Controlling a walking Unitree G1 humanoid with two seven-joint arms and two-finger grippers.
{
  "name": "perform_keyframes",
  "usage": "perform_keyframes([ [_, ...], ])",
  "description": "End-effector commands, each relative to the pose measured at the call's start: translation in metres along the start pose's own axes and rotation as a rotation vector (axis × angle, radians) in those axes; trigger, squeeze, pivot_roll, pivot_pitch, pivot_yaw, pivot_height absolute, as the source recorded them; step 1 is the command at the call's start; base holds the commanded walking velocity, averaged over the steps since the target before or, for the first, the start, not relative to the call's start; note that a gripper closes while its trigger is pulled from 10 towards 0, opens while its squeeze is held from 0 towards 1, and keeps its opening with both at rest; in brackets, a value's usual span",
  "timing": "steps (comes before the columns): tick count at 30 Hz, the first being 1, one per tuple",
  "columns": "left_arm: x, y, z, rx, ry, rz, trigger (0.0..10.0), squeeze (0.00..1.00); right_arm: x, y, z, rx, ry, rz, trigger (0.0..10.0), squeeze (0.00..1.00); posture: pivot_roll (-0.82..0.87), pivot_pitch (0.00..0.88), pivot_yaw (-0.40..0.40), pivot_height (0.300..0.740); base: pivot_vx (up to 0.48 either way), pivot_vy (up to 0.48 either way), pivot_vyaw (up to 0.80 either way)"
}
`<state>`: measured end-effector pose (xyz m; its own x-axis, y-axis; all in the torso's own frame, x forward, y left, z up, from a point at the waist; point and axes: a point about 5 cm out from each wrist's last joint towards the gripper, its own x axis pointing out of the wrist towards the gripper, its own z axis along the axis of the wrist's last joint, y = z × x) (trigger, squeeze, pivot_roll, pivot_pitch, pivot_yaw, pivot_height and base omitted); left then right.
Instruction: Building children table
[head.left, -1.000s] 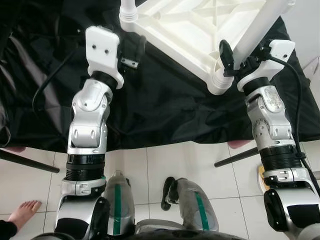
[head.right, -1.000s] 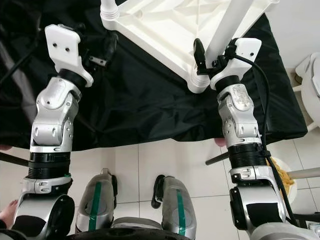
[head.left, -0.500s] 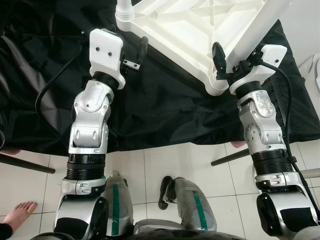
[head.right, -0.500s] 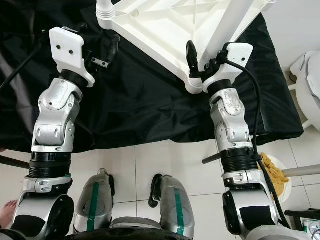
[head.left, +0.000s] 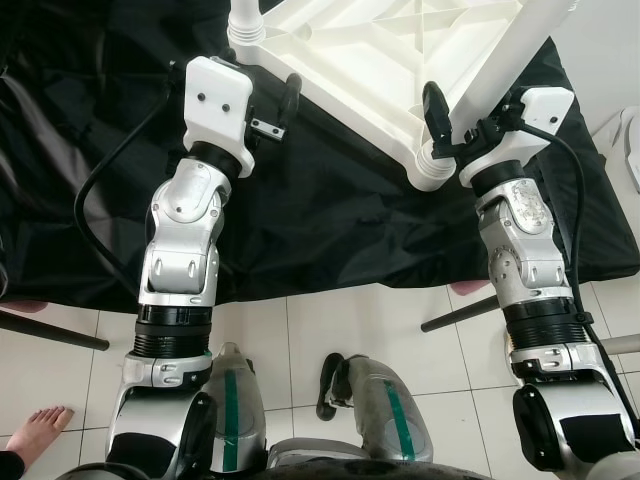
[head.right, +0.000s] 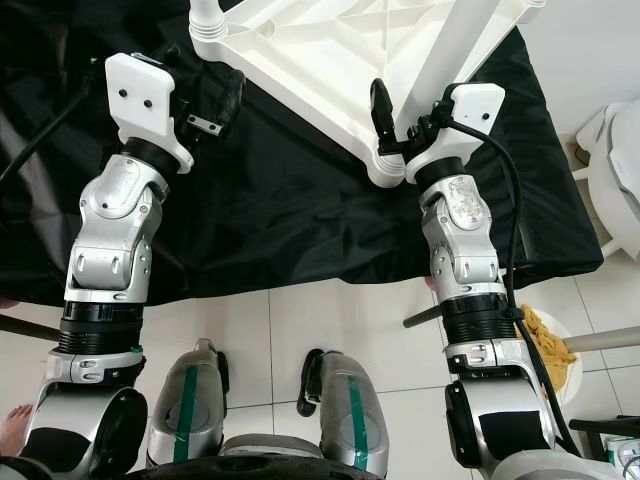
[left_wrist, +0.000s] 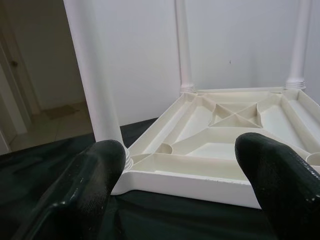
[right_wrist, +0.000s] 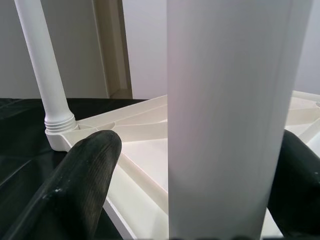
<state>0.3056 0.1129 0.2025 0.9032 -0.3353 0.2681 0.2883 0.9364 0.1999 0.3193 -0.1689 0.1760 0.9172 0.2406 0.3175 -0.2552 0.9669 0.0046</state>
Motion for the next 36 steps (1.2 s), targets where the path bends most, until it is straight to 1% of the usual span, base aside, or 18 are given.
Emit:
perform_keyframes([
  [1, 0.0018, 0.0006, -0.0013, 0.012, 0.005, 0.049, 10.0, 0.00, 0.0009, -0.0014, 0.0077, -0.031, -0.071, 0.057, 10.0, 0.00, 0.10, 0.036, -0.102, 0.740, 0.000, 0.000, 0.00],
  [8, 0.0012, 0.0020, -0.0005, 0.015, 0.004, 0.050, 10.0, 0.00, 0.0024, -0.0041, 0.0077, -0.041, -0.072, 0.056, 10.0, 0.00, 0.11, 0.031, -0.103, 0.740, 0.000, 0.000, 0.00],
  [20, -0.0002, 0.0042, -0.0013, 0.021, 0.004, 0.056, 10.0, 0.00, 0.0033, -0.0043, 0.0059, -0.046, -0.067, 0.066, 10.0, 0.00, 0.11, 0.025, -0.106, 0.740, 0.000, 0.000, 0.00],
  [36, -0.0020, 0.0030, -0.0035, 0.022, 0.010, 0.052, 10.0, 0.00, 0.0047, -0.0045, 0.0034, -0.053, -0.062, 0.086, 10.0, 0.00, 0.11, 0.007, -0.113, 0.740, 0.000, 0.000, 0.00],
])
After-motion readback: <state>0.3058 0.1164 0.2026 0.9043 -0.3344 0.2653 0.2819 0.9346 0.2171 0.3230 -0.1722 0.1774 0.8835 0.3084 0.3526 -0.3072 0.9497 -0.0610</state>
